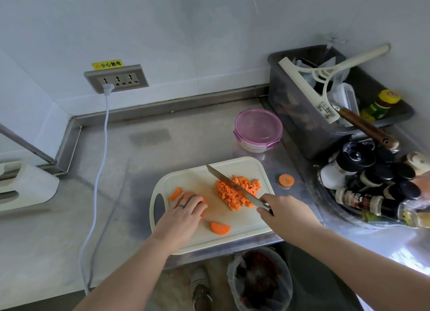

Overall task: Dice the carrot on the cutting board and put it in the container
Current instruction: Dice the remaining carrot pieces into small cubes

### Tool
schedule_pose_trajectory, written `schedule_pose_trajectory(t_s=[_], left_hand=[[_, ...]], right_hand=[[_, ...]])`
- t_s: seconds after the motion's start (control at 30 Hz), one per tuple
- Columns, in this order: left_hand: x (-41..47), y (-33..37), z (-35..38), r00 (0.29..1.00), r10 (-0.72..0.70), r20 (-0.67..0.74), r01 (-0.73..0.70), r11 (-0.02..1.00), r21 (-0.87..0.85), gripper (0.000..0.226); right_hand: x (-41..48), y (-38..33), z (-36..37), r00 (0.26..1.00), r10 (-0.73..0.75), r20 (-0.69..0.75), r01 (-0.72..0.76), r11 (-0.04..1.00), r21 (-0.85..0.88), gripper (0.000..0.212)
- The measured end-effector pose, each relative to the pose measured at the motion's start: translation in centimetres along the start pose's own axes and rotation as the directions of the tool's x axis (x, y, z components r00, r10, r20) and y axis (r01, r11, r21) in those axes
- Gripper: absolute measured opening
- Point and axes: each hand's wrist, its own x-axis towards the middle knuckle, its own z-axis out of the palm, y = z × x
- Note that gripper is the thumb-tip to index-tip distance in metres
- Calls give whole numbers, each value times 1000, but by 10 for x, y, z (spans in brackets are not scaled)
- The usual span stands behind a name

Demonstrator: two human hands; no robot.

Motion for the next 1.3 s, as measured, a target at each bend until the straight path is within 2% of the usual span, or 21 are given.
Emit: schedule_pose_trajectory(t_s=[0.2,0.33,0.4,0.53,0.63,0.73,0.87,0.9,0.97,1.03,1.3], left_hand=[[2,-17,5,981,-192,-7,191,979,-69,35],[4,-15,-5,956,-286,-70,266,942,-206,21],[7,-13,-10,963,-260,-67,241,947,-211,25],[8,-7,-9,999,-28,33,32,992,-121,29],[7,-9,-5,996,-82,37,85,993,-77,29],[4,-15,1,991,-127,-41,125,991,-38,23],[5,-6,-10,977,-177,-116,162,978,-131,4],[6,2,-18,982,-179,-61,166,972,-166,15],[9,21,-31,977,-129,171,165,962,-219,39],[9,34,-34,947,-81,311,155,963,-221,49],[13,41,-34,953,-14,302,44,995,-92,41]], right_hand=[[2,-6,2,1000,-12,11,12,1000,-19,24],[4,-11,4,1000,-10,28,11,999,-32,24],[4,-13,5,999,-16,33,17,999,-35,24],[5,-15,5,999,-26,44,27,999,-31,24],[6,-17,4,999,-28,38,29,999,-30,23],[7,-16,5,999,-36,29,37,999,-29,21],[8,-17,9,999,-32,26,32,999,-20,16],[8,-18,11,999,-26,31,26,1000,-13,17],[9,-20,17,999,-14,48,13,1000,26,19],[10,-24,23,998,-12,59,9,998,63,22],[17,-30,47,993,40,108,-56,987,150,20]])
